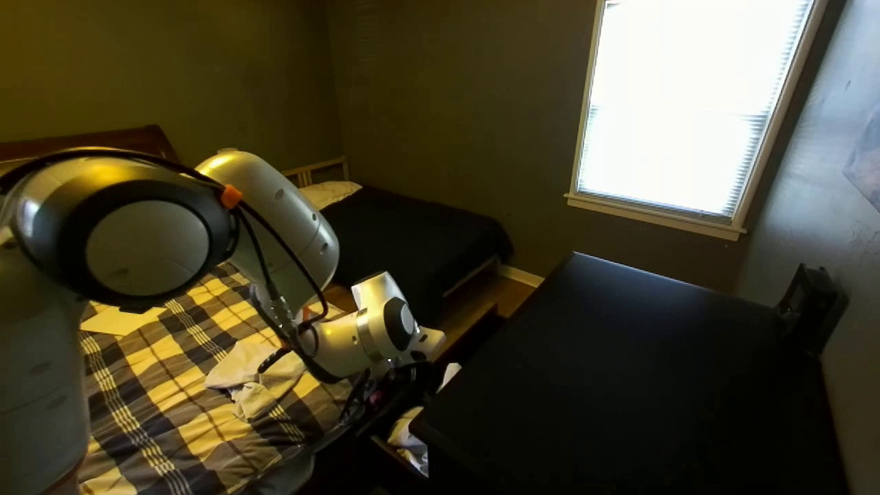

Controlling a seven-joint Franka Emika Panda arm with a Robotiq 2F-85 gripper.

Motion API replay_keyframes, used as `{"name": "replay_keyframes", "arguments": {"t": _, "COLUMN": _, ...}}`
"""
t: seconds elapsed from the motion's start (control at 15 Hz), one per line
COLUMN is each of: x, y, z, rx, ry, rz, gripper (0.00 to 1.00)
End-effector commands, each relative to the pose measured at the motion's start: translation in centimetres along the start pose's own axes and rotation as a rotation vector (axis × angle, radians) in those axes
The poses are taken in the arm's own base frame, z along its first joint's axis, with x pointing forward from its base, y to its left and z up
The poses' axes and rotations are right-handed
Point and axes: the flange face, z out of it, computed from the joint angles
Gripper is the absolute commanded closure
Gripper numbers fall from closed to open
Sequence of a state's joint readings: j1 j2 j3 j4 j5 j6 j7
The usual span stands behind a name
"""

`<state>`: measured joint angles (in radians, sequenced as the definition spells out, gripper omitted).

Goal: Push the white cloth into the open drawer and then close it

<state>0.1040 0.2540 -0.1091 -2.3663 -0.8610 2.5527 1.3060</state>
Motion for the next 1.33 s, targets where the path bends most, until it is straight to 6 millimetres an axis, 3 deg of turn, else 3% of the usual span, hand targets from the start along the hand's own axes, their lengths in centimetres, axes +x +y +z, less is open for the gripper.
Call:
{"name": "replay_keyframes", "arguments": {"t": 0.0, "x": -1.8, "y": -1.4, "z": 4.2, "rx": -0.020, "ry": -0.104, "rz": -0.011, "gripper": 1.00}}
{"name": "replay_keyframes", "arguments": {"t": 0.53, "x": -2.1, "y": -1.3, "z": 12.0, "rx": 0.006, "ry": -0.206, "rz": 0.043, "gripper": 1.00}}
{"name": "replay_keyframes", "arguments": {"t": 0.73, "x": -1.7, "y": -1.4, "z": 13.4, "rx": 0.035, "ry": -0.212, "rz": 0.052, "gripper": 1.00}}
{"name": "replay_keyframes", "arguments": {"t": 0.8, "x": -1.4, "y": -1.5, "z": 13.0, "rx": 0.046, "ry": -0.208, "rz": 0.048, "gripper": 0.76}}
{"name": "replay_keyframes", "arguments": {"t": 0.93, "x": -0.7, "y": -1.7, "z": 11.4, "rx": 0.071, "ry": -0.194, "rz": 0.038, "gripper": 0.67}}
{"name": "replay_keyframes", "arguments": {"t": 1.07, "x": -0.1, "y": -1.7, "z": 9.0, "rx": 0.095, "ry": -0.195, "rz": 0.028, "gripper": 0.51}}
{"name": "replay_keyframes", "arguments": {"t": 1.27, "x": 1.0, "y": -1.4, "z": 4.5, "rx": 0.139, "ry": -0.180, "rz": 0.022, "gripper": 0.29}}
